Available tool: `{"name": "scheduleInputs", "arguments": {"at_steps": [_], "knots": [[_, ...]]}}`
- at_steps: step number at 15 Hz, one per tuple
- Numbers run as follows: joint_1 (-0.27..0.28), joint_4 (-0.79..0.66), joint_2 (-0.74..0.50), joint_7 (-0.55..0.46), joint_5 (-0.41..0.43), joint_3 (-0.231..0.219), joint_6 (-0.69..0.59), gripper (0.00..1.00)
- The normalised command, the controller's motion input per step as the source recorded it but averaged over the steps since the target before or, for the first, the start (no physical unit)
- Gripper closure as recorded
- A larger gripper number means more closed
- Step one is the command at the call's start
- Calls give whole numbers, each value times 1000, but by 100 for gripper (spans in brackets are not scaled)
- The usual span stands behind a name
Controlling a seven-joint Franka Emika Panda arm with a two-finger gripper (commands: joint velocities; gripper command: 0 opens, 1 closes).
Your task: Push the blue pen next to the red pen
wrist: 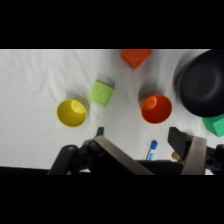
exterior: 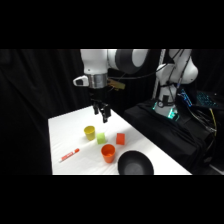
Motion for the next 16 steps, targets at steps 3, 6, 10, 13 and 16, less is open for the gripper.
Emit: {"name": "scheduleInputs", "arguments": {"at_steps": [3,6,10,13,16], "knots": [[-4,91,85,90,-54,13,10,0],[12,279,245,144,-94,7,12,0],[31,448,373,129,-73,14,6,0],[48,587,473,119,-76,10,-9,0],[48,641,486,103,-67,5,-39,0]]}}
